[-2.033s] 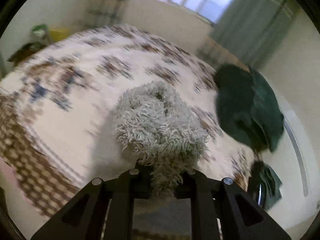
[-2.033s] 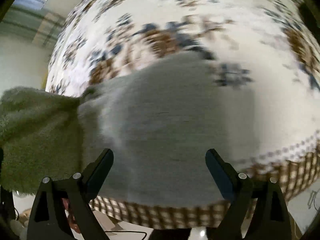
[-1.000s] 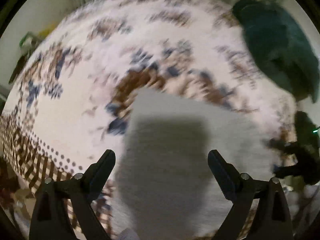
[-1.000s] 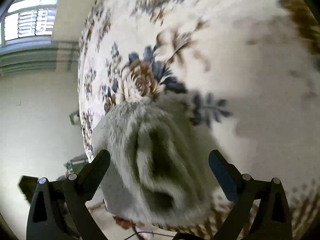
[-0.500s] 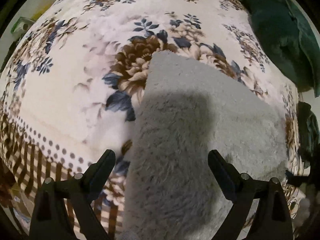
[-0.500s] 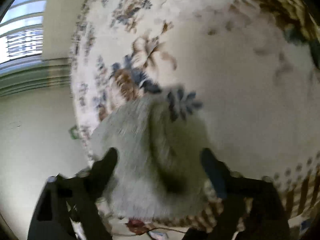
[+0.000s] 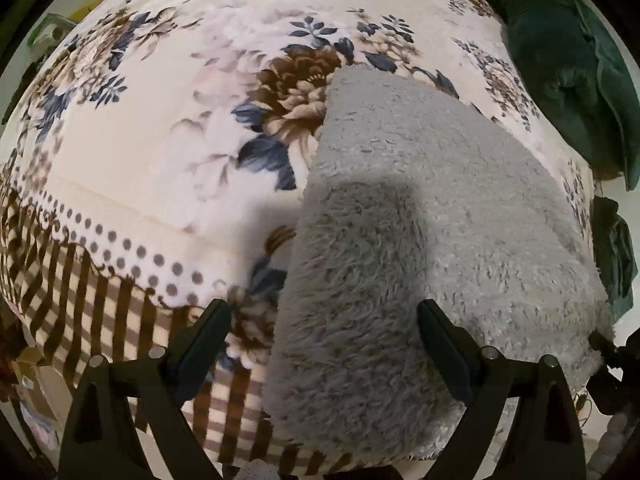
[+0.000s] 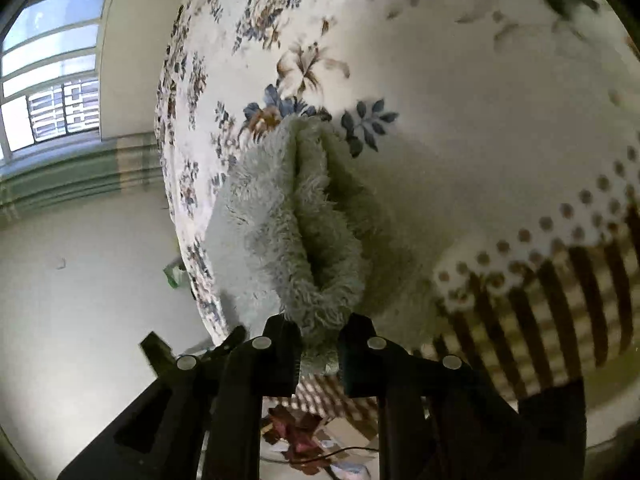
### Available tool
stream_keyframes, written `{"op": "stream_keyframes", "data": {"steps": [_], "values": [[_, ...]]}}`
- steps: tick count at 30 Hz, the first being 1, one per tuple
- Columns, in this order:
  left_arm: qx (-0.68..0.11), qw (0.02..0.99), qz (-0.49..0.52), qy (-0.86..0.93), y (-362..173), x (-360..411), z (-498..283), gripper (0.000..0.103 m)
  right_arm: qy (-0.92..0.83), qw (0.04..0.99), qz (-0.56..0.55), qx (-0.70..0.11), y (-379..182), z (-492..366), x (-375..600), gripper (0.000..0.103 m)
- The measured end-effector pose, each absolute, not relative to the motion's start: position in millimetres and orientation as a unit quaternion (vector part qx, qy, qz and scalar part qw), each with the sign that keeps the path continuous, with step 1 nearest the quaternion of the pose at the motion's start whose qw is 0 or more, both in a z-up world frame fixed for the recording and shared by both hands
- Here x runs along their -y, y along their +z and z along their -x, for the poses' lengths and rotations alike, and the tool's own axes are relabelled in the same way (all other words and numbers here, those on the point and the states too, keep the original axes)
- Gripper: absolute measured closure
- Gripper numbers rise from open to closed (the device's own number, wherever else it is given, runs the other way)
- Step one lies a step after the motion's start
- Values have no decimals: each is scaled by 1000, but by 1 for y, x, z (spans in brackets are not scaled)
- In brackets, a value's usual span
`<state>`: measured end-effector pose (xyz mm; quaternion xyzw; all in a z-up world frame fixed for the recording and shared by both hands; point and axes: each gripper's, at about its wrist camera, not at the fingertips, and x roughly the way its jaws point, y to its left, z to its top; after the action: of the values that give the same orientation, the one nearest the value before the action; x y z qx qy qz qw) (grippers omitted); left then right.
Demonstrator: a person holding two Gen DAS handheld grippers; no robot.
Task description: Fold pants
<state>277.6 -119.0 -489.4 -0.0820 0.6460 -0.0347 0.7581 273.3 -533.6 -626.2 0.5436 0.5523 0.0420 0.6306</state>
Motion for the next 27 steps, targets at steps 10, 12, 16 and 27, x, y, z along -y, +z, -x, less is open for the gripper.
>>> {"op": "stream_keyframes", "data": {"steps": [10,12,16,27], "values": [[-641,762,69,-55,-473,126,-287,9,1,621,-434,-653,-664,-281,542,48],[-630,771,73,-59,-464,127,-300,9,18,655,-451,-606,-638,-292,553,33],[-613,784,74,-58,-464,132,-341,9,30,664,-504,-551,-641,-327,569,12],[-685,705,175,-51,-546,114,-414,8,-23,674,-455,-581,-703,-396,576,81]]}}
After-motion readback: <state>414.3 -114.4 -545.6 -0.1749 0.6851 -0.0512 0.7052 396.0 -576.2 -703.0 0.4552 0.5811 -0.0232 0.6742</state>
